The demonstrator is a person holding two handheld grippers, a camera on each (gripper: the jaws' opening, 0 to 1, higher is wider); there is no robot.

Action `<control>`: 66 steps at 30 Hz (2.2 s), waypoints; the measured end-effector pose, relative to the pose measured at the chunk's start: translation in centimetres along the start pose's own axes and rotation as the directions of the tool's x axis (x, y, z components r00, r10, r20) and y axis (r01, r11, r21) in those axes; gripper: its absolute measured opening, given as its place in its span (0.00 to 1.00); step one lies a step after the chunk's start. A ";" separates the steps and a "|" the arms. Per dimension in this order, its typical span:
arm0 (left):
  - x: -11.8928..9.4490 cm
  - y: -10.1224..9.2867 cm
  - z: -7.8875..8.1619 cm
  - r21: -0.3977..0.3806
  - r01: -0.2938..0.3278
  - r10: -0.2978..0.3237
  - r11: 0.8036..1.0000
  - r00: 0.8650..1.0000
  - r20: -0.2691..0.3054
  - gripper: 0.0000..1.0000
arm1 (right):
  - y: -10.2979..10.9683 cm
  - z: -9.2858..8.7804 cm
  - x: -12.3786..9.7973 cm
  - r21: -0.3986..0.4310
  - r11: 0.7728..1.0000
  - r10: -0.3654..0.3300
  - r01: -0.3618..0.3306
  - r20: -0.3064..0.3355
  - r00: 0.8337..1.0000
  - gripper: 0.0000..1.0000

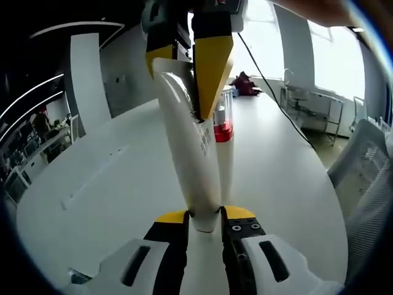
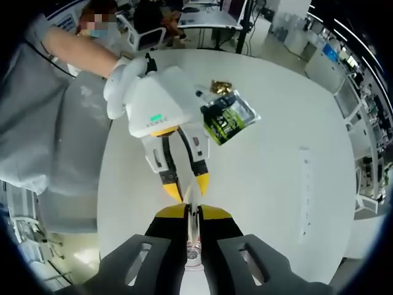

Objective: Arrange the skincare products in the storage area until every visible bottle or jar stands upright without overlapping.

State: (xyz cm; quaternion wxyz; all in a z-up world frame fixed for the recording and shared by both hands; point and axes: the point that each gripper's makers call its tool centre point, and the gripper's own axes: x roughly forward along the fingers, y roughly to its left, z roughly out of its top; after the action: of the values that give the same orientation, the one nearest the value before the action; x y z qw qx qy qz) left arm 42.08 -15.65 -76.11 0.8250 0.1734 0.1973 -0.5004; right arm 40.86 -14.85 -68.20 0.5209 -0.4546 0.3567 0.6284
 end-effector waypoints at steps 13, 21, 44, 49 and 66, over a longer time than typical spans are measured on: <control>0.0 -0.4 0.2 -0.009 0.011 -0.011 1.000 1.000 0.000 0.21 | -0.2 -0.4 0.2 -0.049 0.999 -0.006 0.006 0.000 1.000 0.07; -0.1 -0.3 0.4 0.013 0.008 -0.009 1.000 1.000 0.009 0.24 | -0.3 -1.6 1.2 -0.091 0.996 -0.016 0.013 -0.033 0.999 0.20; -4.0 0.0 0.5 0.051 -0.057 0.058 0.997 0.998 -0.004 0.61 | 0.1 0.2 0.7 -0.013 0.995 -0.093 0.095 0.100 0.991 0.78; -5.6 0.1 0.5 0.021 -0.100 0.099 0.995 0.995 0.013 0.73 | 0.4 0.4 0.3 0.018 0.991 -0.137 0.136 0.137 0.981 0.86; -12.4 1.5 -0.7 -0.065 -0.256 0.257 0.965 0.966 0.009 0.95 | 2.1 0.9 -1.4 0.145 0.959 -0.274 0.243 0.262 0.925 0.99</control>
State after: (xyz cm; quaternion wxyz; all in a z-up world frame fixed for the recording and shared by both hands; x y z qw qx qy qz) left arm 38.05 -5.31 -70.37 0.8895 0.1671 0.1819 -0.3845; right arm 38.66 -14.91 -66.62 0.6685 -0.3751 0.2501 0.5914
